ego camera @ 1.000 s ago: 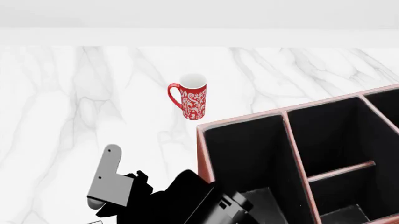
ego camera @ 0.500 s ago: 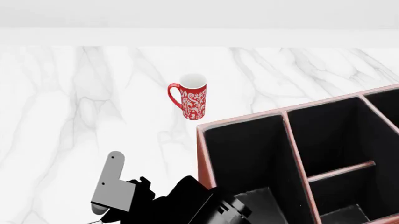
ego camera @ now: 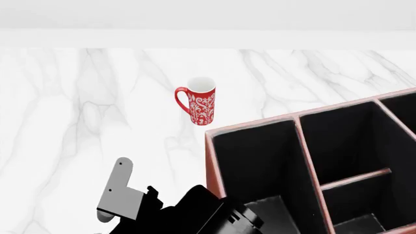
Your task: Pick up the book and place it in the left compartment of the caddy.
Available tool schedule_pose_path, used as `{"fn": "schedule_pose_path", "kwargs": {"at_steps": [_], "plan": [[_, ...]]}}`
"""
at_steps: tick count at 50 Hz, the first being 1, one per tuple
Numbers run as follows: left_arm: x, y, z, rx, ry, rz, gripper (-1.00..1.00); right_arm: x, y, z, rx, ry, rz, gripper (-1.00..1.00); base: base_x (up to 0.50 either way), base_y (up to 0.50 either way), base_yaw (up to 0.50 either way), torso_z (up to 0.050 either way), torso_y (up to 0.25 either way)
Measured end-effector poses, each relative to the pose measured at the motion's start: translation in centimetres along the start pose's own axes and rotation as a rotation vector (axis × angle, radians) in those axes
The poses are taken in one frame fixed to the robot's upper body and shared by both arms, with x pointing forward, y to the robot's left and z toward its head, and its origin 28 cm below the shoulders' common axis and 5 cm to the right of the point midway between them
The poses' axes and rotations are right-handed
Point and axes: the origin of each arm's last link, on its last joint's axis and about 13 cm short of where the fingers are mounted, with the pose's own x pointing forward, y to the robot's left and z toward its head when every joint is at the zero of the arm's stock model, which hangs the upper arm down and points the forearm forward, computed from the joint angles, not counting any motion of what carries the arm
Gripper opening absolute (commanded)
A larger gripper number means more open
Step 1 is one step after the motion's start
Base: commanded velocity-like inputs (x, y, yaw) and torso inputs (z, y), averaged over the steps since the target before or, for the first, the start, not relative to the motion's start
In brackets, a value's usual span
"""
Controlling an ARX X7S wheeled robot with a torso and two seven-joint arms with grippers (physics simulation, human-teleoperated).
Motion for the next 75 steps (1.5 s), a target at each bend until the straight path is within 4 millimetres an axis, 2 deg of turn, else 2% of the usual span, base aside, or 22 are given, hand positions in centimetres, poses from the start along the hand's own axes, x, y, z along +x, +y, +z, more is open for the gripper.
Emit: {"fn": "schedule_pose_path", "kwargs": {"at_steps": [22, 51, 75], "plan": [[0.0, 0.0, 0.0, 0.006, -0.003, 0.004, 1.0, -1.2, 0.6, 0.7, 0.033, 0.028, -0.028, -1.0, 0.0, 0.0, 0.0, 0.0, 0.0], [0.1, 0.0, 0.0, 0.009, 0.0, 0.009, 1.0, -2.3, 1.5, 1.8, 0.131, 0.0, -0.196, -1.0, 0.0, 0.0, 0.0, 0.0, 0.001], [0.1, -0.1, 0.0, 0.012, 0.0, 0.008, 1.0, -4.4, 2.3, 4.0, 0.233, -0.019, -0.395, -1.0, 0.0, 0.0, 0.0, 0.0, 0.001]]}}
